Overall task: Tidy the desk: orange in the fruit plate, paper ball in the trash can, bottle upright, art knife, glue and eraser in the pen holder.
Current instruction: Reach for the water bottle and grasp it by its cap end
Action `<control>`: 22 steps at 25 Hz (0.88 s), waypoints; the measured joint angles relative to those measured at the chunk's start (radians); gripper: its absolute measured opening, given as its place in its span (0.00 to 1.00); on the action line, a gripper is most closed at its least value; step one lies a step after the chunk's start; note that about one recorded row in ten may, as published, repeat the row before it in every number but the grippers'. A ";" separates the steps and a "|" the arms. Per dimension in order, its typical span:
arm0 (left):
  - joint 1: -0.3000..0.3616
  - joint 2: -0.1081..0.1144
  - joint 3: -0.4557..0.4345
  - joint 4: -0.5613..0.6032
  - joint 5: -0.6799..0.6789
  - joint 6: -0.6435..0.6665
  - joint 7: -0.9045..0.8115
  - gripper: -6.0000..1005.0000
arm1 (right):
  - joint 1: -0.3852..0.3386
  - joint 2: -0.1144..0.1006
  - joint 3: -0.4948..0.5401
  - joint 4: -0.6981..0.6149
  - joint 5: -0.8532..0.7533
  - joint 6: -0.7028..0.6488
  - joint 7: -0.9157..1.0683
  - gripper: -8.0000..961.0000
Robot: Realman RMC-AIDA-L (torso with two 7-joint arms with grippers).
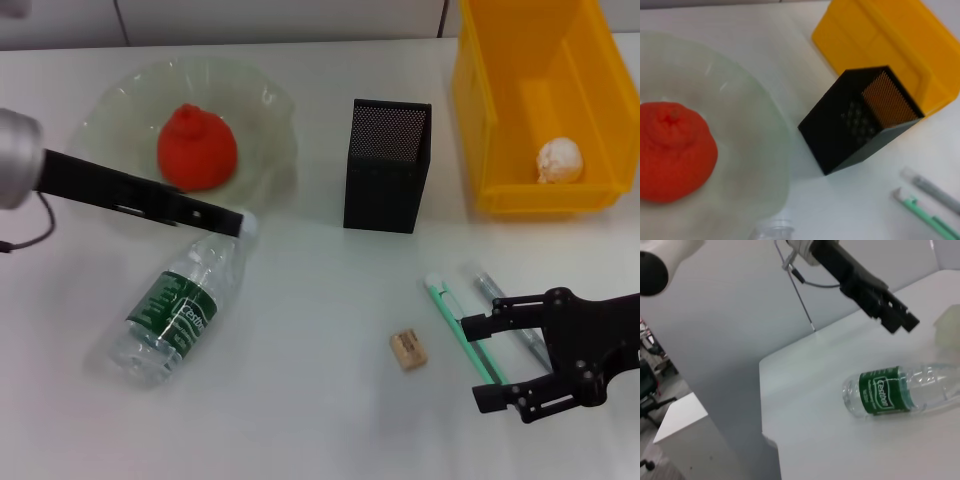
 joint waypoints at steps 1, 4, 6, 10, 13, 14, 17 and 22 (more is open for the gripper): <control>-0.004 0.000 0.062 0.001 0.023 -0.037 -0.017 0.73 | -0.012 0.006 0.015 0.001 0.001 0.000 -0.003 0.88; -0.010 0.001 0.128 0.007 0.072 -0.085 -0.043 0.73 | -0.032 0.011 0.044 0.002 0.001 0.001 -0.012 0.88; -0.013 0.001 0.192 0.009 0.124 -0.140 -0.073 0.73 | -0.045 0.012 0.061 0.005 0.001 0.008 -0.014 0.88; -0.008 0.000 0.281 -0.002 0.199 -0.226 -0.108 0.73 | -0.055 0.013 0.075 0.017 0.001 0.020 -0.015 0.88; -0.001 -0.002 0.334 -0.003 0.243 -0.273 -0.134 0.73 | -0.062 0.014 0.085 0.033 0.001 0.025 -0.016 0.88; 0.001 -0.003 0.385 -0.001 0.271 -0.299 -0.160 0.73 | -0.066 0.015 0.090 0.037 0.001 0.026 -0.016 0.88; 0.001 -0.004 0.426 0.000 0.292 -0.311 -0.177 0.73 | -0.070 0.017 0.090 0.038 0.001 0.026 -0.016 0.88; -0.005 -0.007 0.502 -0.003 0.314 -0.339 -0.208 0.73 | -0.082 0.018 0.092 0.038 0.002 0.026 -0.016 0.88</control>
